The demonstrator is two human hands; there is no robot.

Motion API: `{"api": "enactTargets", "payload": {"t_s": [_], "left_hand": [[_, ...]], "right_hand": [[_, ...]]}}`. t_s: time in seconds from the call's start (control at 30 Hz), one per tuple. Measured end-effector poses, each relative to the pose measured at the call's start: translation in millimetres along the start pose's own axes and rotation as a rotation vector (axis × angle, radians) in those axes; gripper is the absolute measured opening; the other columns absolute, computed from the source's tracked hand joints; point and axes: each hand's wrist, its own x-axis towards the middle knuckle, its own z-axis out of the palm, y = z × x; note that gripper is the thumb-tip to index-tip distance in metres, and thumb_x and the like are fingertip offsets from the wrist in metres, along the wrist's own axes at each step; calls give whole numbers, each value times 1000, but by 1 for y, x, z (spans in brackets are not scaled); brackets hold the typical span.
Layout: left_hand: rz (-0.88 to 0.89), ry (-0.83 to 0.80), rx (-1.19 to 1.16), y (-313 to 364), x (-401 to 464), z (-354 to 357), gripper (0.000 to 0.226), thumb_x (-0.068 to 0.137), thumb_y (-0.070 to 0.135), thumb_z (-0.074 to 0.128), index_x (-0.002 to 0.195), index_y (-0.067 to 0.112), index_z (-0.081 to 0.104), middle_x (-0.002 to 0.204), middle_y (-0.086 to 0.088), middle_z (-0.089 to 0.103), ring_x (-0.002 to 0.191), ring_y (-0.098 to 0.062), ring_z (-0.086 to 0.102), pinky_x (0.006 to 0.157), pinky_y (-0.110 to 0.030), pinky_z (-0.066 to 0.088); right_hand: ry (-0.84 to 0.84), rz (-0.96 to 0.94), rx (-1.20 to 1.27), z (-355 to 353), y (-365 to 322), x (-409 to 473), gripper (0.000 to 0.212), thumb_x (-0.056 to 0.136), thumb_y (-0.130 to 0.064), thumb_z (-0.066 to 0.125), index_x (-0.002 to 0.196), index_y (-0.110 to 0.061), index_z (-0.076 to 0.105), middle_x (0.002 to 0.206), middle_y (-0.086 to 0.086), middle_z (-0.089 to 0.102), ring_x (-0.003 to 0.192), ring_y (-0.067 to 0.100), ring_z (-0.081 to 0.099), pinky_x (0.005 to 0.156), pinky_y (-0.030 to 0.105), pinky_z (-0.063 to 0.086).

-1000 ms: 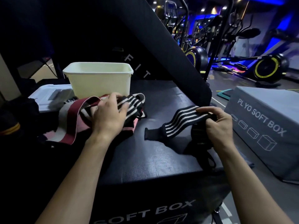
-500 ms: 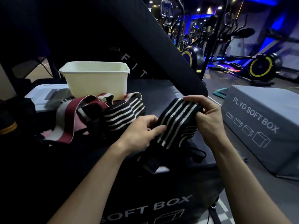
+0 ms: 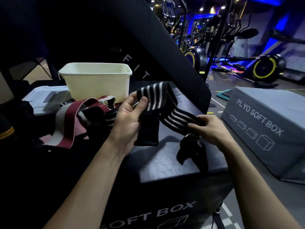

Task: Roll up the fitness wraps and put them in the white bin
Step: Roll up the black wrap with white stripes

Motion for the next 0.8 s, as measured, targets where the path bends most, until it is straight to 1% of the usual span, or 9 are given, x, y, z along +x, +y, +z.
{"api": "enactTargets", "payload": {"t_s": [0.1,0.23,0.3,0.4,0.5,0.6,0.63,0.7,0.8], "left_hand": [[21,-33,-35,6,1,4,19,105,14,48,117,19,62,94,-2,74,79,-15,71,66,-26,60],[21,-71,-44,9,6,6,19,103,17,48,118,21,60,92,-2,72,78,-15,69,65,-24,58],[21,-92,-66,9,10,6,21,101,16,51,119,18,61,93,-3,72,81,-14,69,69,-24,58],[-20,-70,-36,3,14,6,25,104,9,50,125,9,62,93,-5,74,79,-11,70,70,-21,57],[-76,-96,23,-9,17,4,23,103,7,53,119,14,67,96,-8,74,80,-13,71,69,-22,58],[-158,-135,59,-19,21,1,22,102,6,54,120,9,66,103,-13,72,86,-18,69,73,-24,59],[-181,-149,94,-23,23,0,22,102,6,56,122,6,65,105,-16,70,91,-22,66,78,-26,58],[-238,-192,184,-30,25,-4,23,101,8,60,123,1,64,106,-21,66,98,-28,60,82,-27,54],[-355,-263,318,-39,25,-8,17,103,6,57,116,1,66,107,-19,72,92,-21,64,77,-23,54]], "right_hand": [[66,-38,-276,-5,-12,10,40,89,-39,73,63,-12,58,59,4,56,68,29,57,63,38,42],[93,-5,-453,-8,-27,49,33,88,-51,69,74,-24,57,89,12,67,91,37,64,69,33,41],[117,-18,-467,-8,-38,69,39,90,-46,68,65,-23,49,84,12,62,87,37,63,69,33,39],[111,-21,-288,-4,-53,96,29,91,-25,58,64,-15,55,66,9,69,61,31,70,61,32,49],[80,3,-133,4,-56,124,20,89,-16,51,74,-8,62,59,7,70,47,25,70,56,33,58],[69,-20,-12,13,-57,149,19,92,-17,57,84,-12,74,68,9,69,52,17,65,49,23,51],[36,-13,100,17,-57,157,19,92,-16,59,90,-15,78,75,9,72,58,14,65,51,21,51],[-61,12,279,23,-53,173,32,93,-6,54,98,-23,81,87,12,73,73,18,64,67,28,55],[-190,59,415,33,-48,188,51,91,6,39,100,-22,80,95,14,63,83,23,50,76,34,43]]}}
